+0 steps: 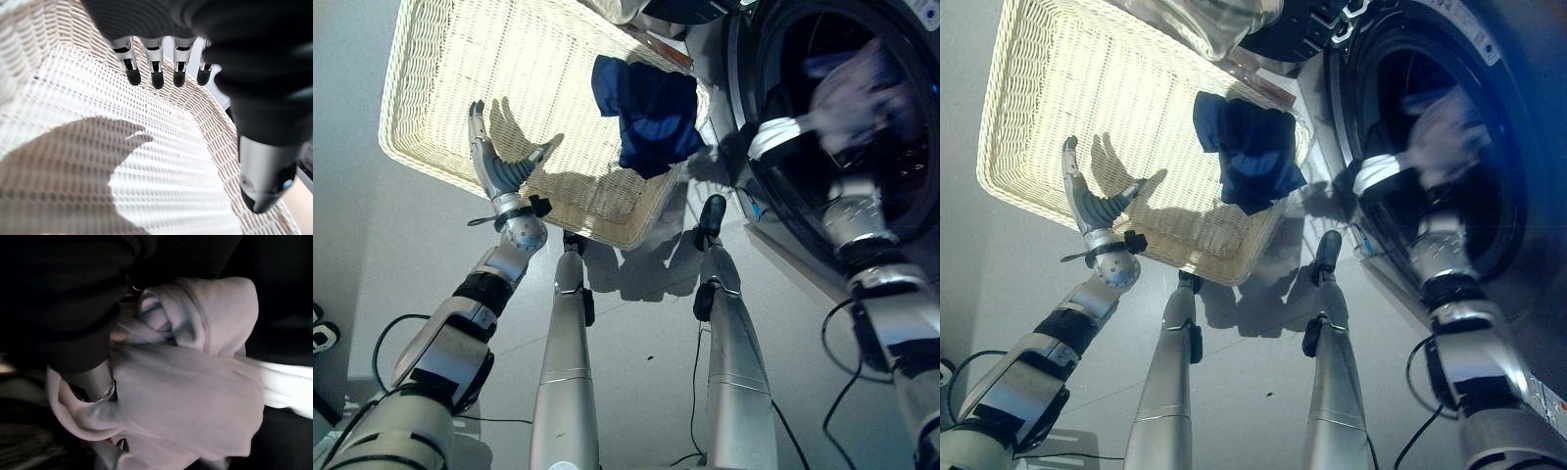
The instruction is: Put the clothes into the washing machine.
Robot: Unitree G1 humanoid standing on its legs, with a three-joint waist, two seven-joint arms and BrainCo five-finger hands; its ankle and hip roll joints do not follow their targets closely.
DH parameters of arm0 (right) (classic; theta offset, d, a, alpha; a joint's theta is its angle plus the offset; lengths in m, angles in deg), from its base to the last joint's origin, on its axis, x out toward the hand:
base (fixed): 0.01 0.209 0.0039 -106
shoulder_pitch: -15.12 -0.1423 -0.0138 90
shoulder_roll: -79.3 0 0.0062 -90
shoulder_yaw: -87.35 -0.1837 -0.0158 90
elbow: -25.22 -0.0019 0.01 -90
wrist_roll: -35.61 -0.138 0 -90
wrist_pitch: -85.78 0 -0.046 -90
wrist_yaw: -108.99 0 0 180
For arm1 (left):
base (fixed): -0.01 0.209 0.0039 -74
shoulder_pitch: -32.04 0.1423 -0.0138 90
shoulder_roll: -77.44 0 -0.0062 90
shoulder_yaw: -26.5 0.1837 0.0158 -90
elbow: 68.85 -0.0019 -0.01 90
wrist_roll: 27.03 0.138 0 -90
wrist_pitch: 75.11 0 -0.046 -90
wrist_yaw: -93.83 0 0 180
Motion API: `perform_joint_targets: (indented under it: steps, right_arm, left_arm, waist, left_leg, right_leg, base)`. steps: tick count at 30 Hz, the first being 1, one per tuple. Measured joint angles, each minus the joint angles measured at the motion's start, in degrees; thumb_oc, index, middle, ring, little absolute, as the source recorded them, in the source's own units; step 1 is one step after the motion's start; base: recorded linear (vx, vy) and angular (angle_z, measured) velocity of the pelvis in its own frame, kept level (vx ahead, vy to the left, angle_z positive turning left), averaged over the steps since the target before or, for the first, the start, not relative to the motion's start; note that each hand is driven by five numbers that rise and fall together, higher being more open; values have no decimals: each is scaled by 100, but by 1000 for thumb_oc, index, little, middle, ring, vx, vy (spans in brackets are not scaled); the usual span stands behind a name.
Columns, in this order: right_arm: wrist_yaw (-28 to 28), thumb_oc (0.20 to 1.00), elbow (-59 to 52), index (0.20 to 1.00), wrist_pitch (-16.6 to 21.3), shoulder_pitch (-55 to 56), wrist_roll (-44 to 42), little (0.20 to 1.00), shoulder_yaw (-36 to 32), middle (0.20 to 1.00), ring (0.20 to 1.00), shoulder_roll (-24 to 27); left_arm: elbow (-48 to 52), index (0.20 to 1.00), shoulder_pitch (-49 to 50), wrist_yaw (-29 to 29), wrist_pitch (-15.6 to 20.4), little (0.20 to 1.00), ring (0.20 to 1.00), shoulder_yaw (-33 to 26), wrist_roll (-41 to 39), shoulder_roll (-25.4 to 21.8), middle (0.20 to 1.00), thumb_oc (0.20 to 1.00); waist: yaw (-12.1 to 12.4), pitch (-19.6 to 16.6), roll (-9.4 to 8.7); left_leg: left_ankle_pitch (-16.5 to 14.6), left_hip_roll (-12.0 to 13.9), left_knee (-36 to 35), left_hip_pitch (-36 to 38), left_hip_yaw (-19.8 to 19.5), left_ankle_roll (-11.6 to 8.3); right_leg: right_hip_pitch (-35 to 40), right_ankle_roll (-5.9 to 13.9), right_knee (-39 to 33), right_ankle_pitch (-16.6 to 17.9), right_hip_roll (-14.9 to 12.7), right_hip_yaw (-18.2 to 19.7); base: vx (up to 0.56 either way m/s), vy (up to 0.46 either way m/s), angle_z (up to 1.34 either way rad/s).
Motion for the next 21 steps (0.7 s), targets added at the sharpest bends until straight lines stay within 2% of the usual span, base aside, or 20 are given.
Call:
perform_joint_targets:
  steps: [1,2,5,8,13,16,17,20,21]
  right_arm:
    - [376,1000,-26,1000,270,15,300,1000,-91,1000,1000,16]
    - [948,1000,-152,1000,412,83,708,1000,-210,1000,1000,22]
    - [1678,1000,-246,1000,394,142,1492,1000,-217,1000,1000,26]
    - [1687,1000,-79,1000,211,97,1783,1000,-163,1000,1000,27]
    - [1570,1000,350,1000,-541,-30,2356,1000,111,1000,1000,56]
    - [1621,1000,821,1000,-1936,-145,3490,1000,983,1000,1000,188]
    - [1566,1000,962,1000,-2505,-225,3795,1000,1234,1000,1000,243]
    - [1517,1000,1176,1000,-3214,-355,4308,1000,1644,1000,1000,274]
    - [1514,1000,1172,1000,-3345,-369,4477,1000,1687,1000,1000,282]
  left_arm:
    - [-1,1000,147,12,4,1000,1000,-3,-30,-78,1000,1000]
    - [1,1000,263,24,3,1000,1000,-7,-41,-155,1000,1000]
    - [-5,1000,368,134,-18,1000,1000,-9,-225,-266,1000,1000]
    - [-25,1000,216,326,-26,1000,1000,-7,-281,-300,1000,1000]
    - [-95,1000,-63,555,-25,1000,1000,0,-427,-312,1000,1000]
    - [-117,1000,-71,592,-32,1000,1000,29,-429,-307,1000,1000]
    - [-148,1000,-89,599,-43,1000,1000,50,-429,-301,1000,1000]
    - [-241,1000,-171,602,-45,1000,1000,88,-456,-308,1000,1000]
    - [-271,1000,-188,604,-52,1000,1000,150,-477,-310,1000,1000]
  waist:
    - [-8,0,-1]
    - [0,3,4]
    - [-7,10,4]
    - [-5,10,2]
    - [-11,11,1]
    - [-10,11,2]
    - [-14,10,1]
    - [-14,10,2]
    - [-13,10,2]
  left_leg:
    - [0,-3,2,-11,-3,0]
    - [-1,-12,10,-35,3,2]
    - [-4,-19,29,-65,4,7]
    - [-13,-22,54,-66,3,21]
    - [-18,-33,82,-66,-31,34]
    - [-14,-41,80,-67,-91,35]
    - [-13,-41,76,-68,-95,37]
    - [-12,-42,57,-81,-109,40]
    - [-12,-42,57,-87,-117,41]
  right_leg:
    - [4,4,-19,7,-3,-6]
    - [5,12,-74,45,-7,-2]
    - [8,18,-141,91,-10,0]
    - [17,18,-140,102,-12,6]
    - [59,21,-146,113,-19,-13]
    - [102,21,-156,111,-21,-47]
    - [103,22,-155,111,-21,-51]
    - [95,21,-156,111,-24,-69]
    - [94,21,-156,111,-25,-77]
  base:
    - [0,0,0]
    - [0,0,0]
    - [2,11,0]
    - [0,0,0]
    - [0,0,0]
    - [17,-54,4]
    - [12,-39,2]
    - [0,0,0]
    - [0,0,0]
